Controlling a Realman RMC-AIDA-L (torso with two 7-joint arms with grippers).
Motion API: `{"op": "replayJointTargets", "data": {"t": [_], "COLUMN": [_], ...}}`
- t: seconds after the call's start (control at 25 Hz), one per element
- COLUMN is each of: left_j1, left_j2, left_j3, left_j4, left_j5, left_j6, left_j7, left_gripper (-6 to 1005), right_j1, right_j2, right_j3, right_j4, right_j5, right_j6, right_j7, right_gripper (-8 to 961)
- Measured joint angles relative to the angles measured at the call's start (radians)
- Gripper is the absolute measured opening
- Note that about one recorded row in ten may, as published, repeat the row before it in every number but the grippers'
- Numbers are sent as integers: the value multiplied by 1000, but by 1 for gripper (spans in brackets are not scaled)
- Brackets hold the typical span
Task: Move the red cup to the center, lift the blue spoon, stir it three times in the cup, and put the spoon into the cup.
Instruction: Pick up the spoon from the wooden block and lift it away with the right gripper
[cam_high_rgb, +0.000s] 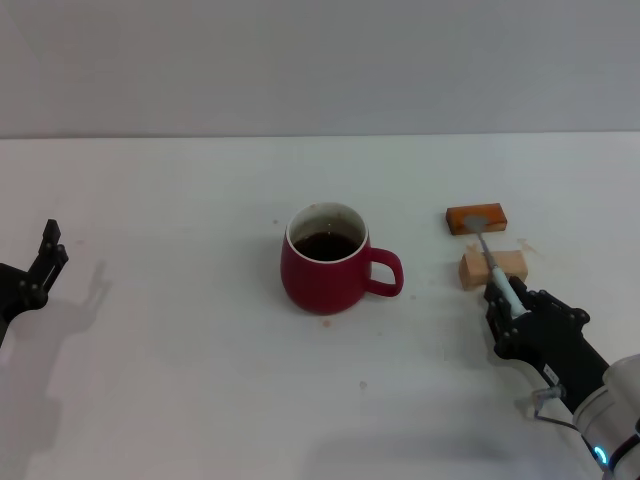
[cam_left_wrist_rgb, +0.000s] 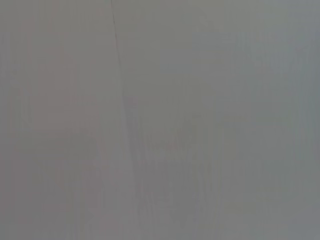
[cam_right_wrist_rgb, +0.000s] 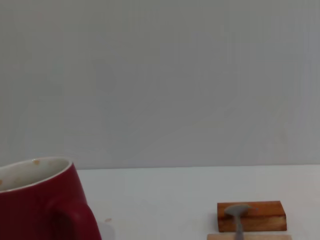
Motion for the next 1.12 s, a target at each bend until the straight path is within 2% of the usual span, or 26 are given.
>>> {"op": "replayJointTargets", "data": {"t": [0.2, 0.44, 0.76, 1.04, 1.12], "left_j1": [-15, -15, -14, -13, -10], "left_j2": [1, 2, 1, 0, 0], "left_j3": [0, 0, 0, 3, 4], "left_j4": [25, 26, 24, 22, 19], "left_j5": [0, 0, 0, 0, 0], "left_j6": [-3, -3, 1, 3, 6], "left_j7": [0, 0, 0, 0, 0], "left_gripper": [855, 855, 855, 855, 855], "right_j1": [11, 16, -4, -65, -87], "right_j2": [0, -1, -4, -25, -44], "right_j3": [4, -7, -16, -10, -4], "right_j4": [4, 5, 24, 154, 236], "right_j5": [25, 26, 15, 4, 3], "right_j6": [34, 31, -9, -28, -22], "right_j7": [0, -1, -9, -121, -186], "right_gripper": [237, 131, 131, 131, 131]}}
